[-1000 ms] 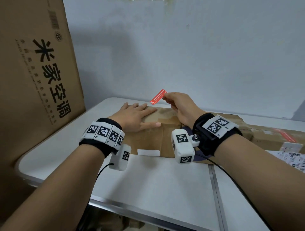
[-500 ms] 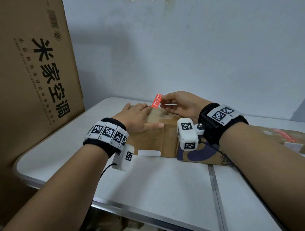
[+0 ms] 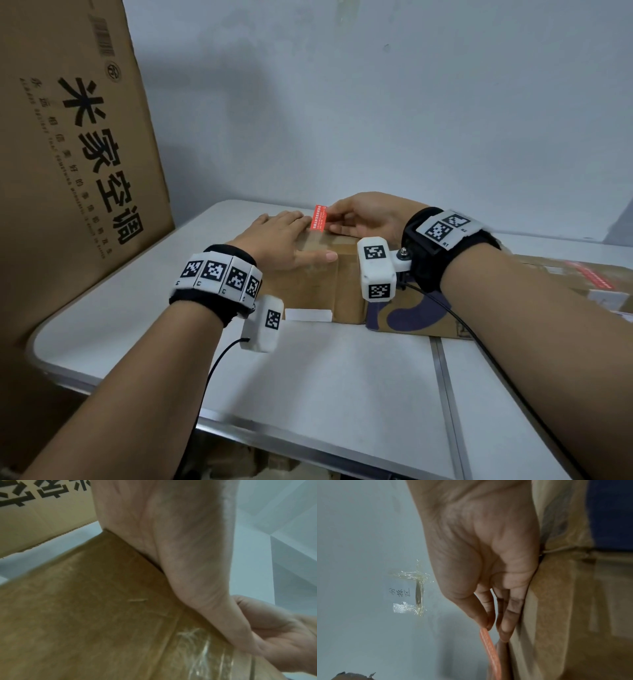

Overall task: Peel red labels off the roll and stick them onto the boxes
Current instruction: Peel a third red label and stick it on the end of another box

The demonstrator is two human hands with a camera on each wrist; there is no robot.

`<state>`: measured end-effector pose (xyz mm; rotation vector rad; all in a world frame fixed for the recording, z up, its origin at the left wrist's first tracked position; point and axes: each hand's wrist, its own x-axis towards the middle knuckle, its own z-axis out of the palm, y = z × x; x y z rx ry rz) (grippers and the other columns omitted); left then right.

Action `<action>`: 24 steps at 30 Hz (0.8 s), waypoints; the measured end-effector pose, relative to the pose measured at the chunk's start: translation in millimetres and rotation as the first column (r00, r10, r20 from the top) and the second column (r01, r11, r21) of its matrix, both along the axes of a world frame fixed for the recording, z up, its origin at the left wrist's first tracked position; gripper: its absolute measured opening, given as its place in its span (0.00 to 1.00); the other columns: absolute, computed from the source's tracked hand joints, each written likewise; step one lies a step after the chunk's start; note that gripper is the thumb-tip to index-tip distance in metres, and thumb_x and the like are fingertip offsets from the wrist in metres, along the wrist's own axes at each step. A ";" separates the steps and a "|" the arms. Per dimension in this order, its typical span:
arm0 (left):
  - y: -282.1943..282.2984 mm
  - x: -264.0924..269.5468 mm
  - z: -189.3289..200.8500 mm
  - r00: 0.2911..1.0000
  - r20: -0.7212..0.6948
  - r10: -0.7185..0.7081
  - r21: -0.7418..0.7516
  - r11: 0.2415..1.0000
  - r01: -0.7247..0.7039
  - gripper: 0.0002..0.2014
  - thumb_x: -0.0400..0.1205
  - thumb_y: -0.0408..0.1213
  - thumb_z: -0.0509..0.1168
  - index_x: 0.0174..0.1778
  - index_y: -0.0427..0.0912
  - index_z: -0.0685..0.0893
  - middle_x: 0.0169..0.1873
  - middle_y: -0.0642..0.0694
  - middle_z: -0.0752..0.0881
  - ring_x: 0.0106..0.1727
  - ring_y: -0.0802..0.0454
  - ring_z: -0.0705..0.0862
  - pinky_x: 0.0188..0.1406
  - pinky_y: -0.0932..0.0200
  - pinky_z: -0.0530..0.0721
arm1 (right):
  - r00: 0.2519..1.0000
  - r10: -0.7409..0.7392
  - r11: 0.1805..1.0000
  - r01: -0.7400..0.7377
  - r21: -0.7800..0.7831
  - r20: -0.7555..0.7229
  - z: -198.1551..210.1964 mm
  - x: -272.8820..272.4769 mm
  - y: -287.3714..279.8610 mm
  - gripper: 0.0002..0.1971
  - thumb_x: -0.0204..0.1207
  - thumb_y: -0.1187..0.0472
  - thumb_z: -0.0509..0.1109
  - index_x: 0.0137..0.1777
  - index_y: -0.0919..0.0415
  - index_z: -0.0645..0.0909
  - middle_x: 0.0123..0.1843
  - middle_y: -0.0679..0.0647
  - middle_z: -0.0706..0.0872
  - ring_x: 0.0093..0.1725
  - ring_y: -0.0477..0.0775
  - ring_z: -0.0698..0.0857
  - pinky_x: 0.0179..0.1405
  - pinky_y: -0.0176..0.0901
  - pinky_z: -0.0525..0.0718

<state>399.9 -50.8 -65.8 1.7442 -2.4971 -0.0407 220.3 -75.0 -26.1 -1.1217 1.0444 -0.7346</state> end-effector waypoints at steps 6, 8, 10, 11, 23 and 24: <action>2.6 7.4 9.5 0.955 -0.295 0.033 0.133 0.991 0.007 0.43 0.69 0.78 0.53 0.74 0.55 0.70 0.72 0.54 0.77 0.75 0.48 0.74 0.74 0.51 0.70 | 1.000 -0.020 0.999 0.020 0.042 -0.006 -0.9 -0.6 -3.2 0.07 0.82 0.68 0.61 0.46 0.67 0.80 0.44 0.57 0.84 0.41 0.47 0.84 0.42 0.29 0.87; 7.0 10.0 11.2 0.920 -0.388 0.049 0.147 0.989 0.010 0.40 0.73 0.68 0.64 0.78 0.54 0.65 0.75 0.54 0.74 0.76 0.55 0.72 0.73 0.56 0.69 | 0.999 -0.037 0.998 0.037 0.049 0.000 -1.4 -0.1 -4.0 0.06 0.82 0.69 0.62 0.47 0.67 0.79 0.44 0.58 0.84 0.41 0.48 0.84 0.40 0.30 0.87; 9.1 11.8 10.9 0.877 -0.480 0.002 0.132 0.989 0.069 0.40 0.71 0.60 0.72 0.77 0.55 0.66 0.74 0.57 0.74 0.74 0.63 0.72 0.75 0.59 0.69 | 0.999 -0.048 0.998 0.048 0.046 0.003 -1.6 0.8 -4.5 0.05 0.82 0.69 0.61 0.48 0.68 0.79 0.44 0.59 0.84 0.42 0.49 0.84 0.39 0.30 0.87; 9.3 12.0 9.6 0.845 -0.535 -0.023 0.125 0.987 0.106 0.39 0.70 0.58 0.75 0.75 0.57 0.67 0.73 0.59 0.75 0.73 0.65 0.73 0.77 0.57 0.70 | 0.999 -0.048 0.998 0.048 0.043 0.004 -1.6 1.2 -4.7 0.05 0.82 0.69 0.61 0.50 0.68 0.79 0.45 0.59 0.84 0.43 0.49 0.84 0.40 0.30 0.87; 5.8 16.1 -0.3 0.627 -0.773 -0.094 -0.012 0.991 0.133 0.09 0.73 0.37 0.77 0.48 0.45 0.87 0.54 0.49 0.89 0.57 0.57 0.88 0.64 0.59 0.82 | 0.998 -0.041 0.999 0.041 0.006 -0.044 -0.5 5.2 -5.6 0.07 0.83 0.68 0.60 0.46 0.67 0.79 0.42 0.57 0.83 0.39 0.48 0.82 0.35 0.29 0.87; 5.8 15.8 -1.0 0.615 -0.781 -0.104 -0.032 0.991 0.127 0.09 0.73 0.37 0.77 0.47 0.43 0.88 0.53 0.48 0.89 0.56 0.56 0.88 0.62 0.62 0.82 | 0.998 -0.039 0.999 0.039 0.000 -0.051 -0.6 5.4 -5.2 0.07 0.83 0.68 0.60 0.47 0.67 0.79 0.42 0.57 0.83 0.38 0.48 0.82 0.36 0.29 0.86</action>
